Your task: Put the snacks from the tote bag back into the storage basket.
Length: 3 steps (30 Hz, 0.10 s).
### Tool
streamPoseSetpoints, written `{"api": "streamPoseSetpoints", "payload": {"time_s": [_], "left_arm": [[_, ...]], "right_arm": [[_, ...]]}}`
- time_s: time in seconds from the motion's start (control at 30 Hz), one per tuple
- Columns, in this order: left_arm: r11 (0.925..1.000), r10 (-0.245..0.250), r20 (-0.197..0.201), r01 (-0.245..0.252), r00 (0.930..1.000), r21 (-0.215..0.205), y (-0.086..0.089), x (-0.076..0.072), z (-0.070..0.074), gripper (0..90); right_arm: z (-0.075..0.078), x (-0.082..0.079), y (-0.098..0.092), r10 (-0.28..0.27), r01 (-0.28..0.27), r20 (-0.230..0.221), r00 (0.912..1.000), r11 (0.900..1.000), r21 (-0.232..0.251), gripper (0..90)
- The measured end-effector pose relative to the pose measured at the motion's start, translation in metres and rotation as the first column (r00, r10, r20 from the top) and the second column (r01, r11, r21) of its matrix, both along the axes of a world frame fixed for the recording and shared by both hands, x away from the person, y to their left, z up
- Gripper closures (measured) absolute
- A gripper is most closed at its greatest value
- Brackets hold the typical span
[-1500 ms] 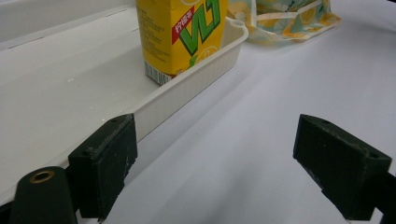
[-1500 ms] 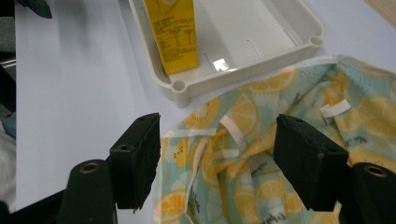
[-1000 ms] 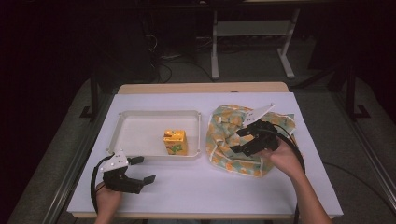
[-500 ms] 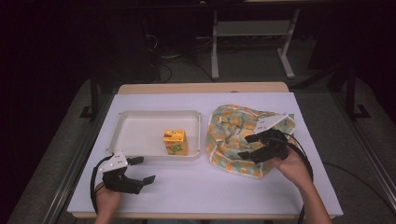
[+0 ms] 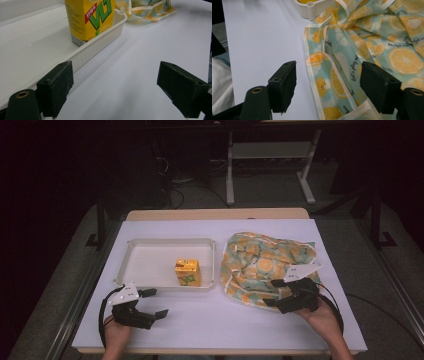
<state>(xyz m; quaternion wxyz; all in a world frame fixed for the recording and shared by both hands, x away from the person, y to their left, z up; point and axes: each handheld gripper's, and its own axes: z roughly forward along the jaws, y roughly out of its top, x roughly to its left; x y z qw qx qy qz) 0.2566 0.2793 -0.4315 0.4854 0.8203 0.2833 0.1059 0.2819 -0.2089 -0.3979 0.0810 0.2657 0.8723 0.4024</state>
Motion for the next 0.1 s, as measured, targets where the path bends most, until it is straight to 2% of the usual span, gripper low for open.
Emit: {"api": "streamPoseSetpoints", "payload": {"time_s": [0.1], "left_arm": [[0.9999,-0.011,0.007,0.011,0.9999,0.005,-0.0003,0.0003,0.0002,13.5]], "right_arm": [[-0.0036,-0.0063,-0.0025,-0.031,0.03,0.037,0.9988,0.999,0.022,28.7]]}}
